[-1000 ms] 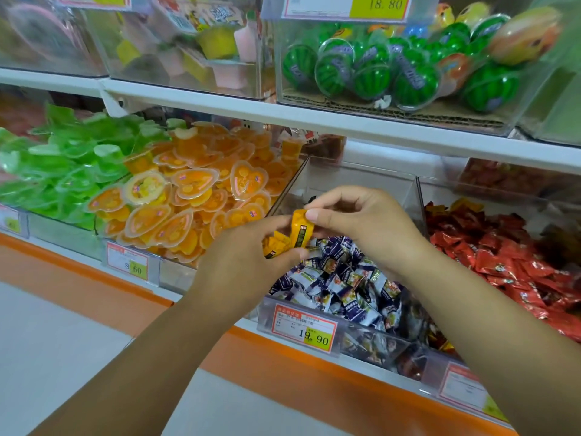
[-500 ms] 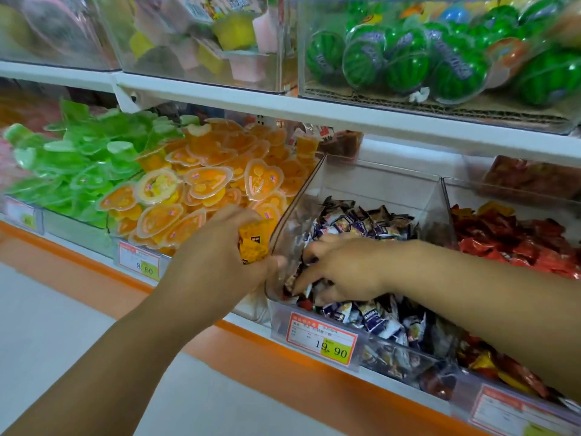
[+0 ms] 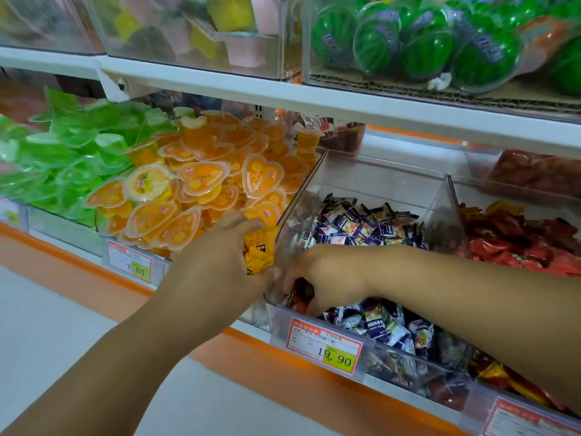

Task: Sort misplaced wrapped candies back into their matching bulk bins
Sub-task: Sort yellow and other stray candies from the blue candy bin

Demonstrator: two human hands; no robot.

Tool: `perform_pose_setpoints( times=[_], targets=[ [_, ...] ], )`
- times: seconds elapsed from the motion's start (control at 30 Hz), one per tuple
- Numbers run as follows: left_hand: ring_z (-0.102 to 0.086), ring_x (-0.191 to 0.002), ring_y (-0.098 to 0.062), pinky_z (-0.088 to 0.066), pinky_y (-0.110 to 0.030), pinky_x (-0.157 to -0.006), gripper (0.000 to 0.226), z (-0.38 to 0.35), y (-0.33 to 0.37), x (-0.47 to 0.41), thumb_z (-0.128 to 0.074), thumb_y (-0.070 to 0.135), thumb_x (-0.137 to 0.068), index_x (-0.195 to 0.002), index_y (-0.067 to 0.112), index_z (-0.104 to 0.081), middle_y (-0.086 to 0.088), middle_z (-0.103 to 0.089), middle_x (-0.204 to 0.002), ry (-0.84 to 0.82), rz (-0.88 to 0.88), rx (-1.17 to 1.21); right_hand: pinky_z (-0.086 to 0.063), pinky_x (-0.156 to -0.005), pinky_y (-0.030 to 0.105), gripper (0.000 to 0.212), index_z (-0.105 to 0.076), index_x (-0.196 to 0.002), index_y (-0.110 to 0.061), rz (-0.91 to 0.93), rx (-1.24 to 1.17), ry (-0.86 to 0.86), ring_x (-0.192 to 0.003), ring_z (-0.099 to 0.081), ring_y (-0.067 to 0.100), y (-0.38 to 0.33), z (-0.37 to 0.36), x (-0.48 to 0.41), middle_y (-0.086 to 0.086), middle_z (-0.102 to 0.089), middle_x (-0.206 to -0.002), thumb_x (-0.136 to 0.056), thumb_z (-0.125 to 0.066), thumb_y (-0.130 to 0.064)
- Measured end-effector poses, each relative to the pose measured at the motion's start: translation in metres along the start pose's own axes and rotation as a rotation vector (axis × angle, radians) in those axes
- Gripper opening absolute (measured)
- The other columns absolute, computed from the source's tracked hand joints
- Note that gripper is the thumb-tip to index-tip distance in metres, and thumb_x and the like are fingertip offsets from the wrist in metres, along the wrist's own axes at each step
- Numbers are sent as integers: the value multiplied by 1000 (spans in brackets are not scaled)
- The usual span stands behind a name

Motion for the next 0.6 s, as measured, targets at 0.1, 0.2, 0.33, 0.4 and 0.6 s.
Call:
perform_pose_setpoints(
  times=[0.1,0.2,0.33,0.4,0.6],
  targets=[
    [-48,-124,-9,-31,-16,-74,55,0,1,2,-67,42,-85,-134,30,-48,20,-26,-152,-9,-13,-19,-45,-82,26,41,-62,-121,-21,-22,-61,62,-104,-55,16,7,-6,-3,-3,-60,-120,-82,-74,-27],
    [-48,-121,-8,-31,-16,-74,56,0,1,2,-66,42,-85,-136,31,-46,22,-27,-149,-15,-24,-12,-36,-75,21,33,-64,-116,-18,-6,-48,141,-106,-53,16,6,-11,-2,-1,-60,-119,-84,-71,-24],
    [-56,-102,-10,-32,-19,-69,51,-1,0,3,-67,43,-85,-130,28,-51,22,-35,-137,-7,-22,-4,-45,-81,26,35,-61,-118,-19,-47,-107,131,-104,-55,18,7,-14,0,-1,-60,-119,-84,-70,-17],
    [-57,-87,-8,-33,-21,-68,51,-1,-2,4,-67,43,-84,-130,28,-51,22,-38,-123,-6,-28,-3,-47,-83,28,42,-58,-123,-19,-69,-141,86,-107,-54,19,7,-15,1,-1,-58,-123,-83,-69,-14],
    [-51,-71,-7,-30,-22,-60,44,-2,-4,4,-70,40,-82,-119,21,-56,17,-38,-102,-5,-38,33,-49,-78,30,36,-61,-119,-14,-138,-128,77,-101,-57,23,6,-20,-3,5,-62,-113,-83,-66,-14]
  ],
)
Point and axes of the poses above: each hand's wrist, its own x-axis away from the middle knuckle, its own z-axis out of the back of the hand, y = z × x, the point moved 3 cm from there along -x, towards the middle knuckle
